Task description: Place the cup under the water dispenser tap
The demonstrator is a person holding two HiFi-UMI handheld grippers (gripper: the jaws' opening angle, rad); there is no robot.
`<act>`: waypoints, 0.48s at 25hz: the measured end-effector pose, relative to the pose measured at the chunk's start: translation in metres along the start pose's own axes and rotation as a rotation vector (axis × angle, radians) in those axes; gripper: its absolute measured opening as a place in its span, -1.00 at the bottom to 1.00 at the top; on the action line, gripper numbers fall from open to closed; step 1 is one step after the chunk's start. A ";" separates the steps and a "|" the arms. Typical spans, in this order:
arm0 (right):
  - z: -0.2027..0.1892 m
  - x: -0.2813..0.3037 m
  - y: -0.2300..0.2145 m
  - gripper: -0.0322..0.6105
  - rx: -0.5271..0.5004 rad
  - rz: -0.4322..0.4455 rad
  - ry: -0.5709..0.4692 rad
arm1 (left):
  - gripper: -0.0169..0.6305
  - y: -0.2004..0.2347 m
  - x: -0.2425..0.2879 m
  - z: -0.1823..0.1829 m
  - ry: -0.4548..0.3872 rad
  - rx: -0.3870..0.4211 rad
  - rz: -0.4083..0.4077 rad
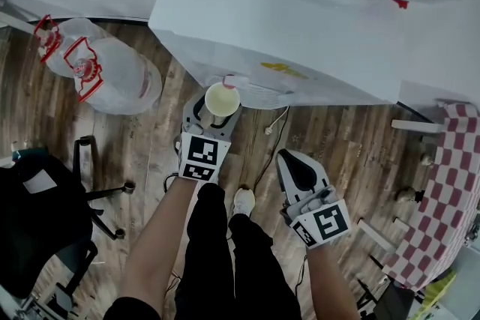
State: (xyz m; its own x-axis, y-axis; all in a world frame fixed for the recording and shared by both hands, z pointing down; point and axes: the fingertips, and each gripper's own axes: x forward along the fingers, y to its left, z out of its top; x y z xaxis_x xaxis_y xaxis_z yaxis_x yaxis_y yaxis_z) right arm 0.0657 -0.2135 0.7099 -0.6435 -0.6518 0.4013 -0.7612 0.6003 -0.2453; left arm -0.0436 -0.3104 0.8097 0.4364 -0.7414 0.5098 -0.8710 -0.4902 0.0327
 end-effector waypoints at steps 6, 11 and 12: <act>-0.011 0.009 -0.006 -0.83 0.000 -0.016 0.001 | 0.01 0.004 0.019 -0.005 -0.013 0.025 -0.009; -0.017 0.015 -0.005 -0.83 -0.010 -0.013 0.006 | 0.01 0.003 0.030 -0.012 -0.008 0.033 -0.018; -0.018 0.016 -0.005 -0.83 -0.009 -0.013 0.005 | 0.01 0.003 0.032 -0.013 -0.010 0.035 -0.018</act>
State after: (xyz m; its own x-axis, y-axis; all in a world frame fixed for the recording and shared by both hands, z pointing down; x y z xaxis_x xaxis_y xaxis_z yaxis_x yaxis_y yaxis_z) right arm 0.0603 -0.2188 0.7330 -0.6332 -0.6571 0.4089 -0.7686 0.5961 -0.2322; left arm -0.0353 -0.3298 0.8372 0.4543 -0.7368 0.5008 -0.8547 -0.5189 0.0119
